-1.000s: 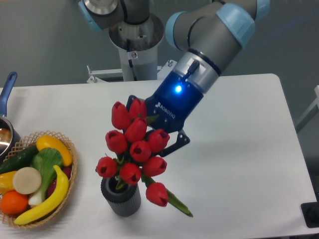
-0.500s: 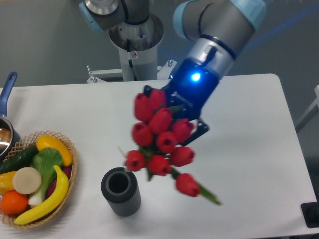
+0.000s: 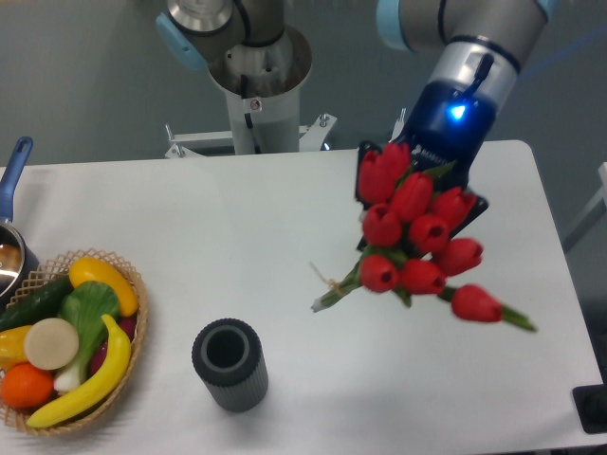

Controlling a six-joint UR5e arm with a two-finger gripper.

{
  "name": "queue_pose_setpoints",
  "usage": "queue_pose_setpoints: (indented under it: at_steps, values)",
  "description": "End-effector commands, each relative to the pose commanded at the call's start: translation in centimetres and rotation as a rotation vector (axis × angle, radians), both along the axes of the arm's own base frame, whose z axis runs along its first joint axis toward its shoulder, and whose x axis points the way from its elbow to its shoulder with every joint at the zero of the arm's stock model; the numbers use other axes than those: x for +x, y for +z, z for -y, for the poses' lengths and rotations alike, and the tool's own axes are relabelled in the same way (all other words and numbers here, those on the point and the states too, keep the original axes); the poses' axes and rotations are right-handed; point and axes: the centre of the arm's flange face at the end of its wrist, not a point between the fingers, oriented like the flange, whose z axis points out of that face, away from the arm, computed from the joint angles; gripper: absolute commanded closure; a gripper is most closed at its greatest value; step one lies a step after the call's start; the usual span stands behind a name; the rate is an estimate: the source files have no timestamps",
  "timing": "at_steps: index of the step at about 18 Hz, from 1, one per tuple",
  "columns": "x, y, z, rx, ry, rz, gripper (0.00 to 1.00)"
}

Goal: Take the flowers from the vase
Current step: 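Carry the tulip bouquet up and away from the vase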

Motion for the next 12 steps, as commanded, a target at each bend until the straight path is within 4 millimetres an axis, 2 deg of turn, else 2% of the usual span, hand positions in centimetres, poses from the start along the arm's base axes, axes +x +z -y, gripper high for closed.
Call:
queue_pose_setpoints:
  at_steps: [12]
  values:
    - [0.56, 0.02, 0.01, 0.001, -0.003, 0.003, 0.55]
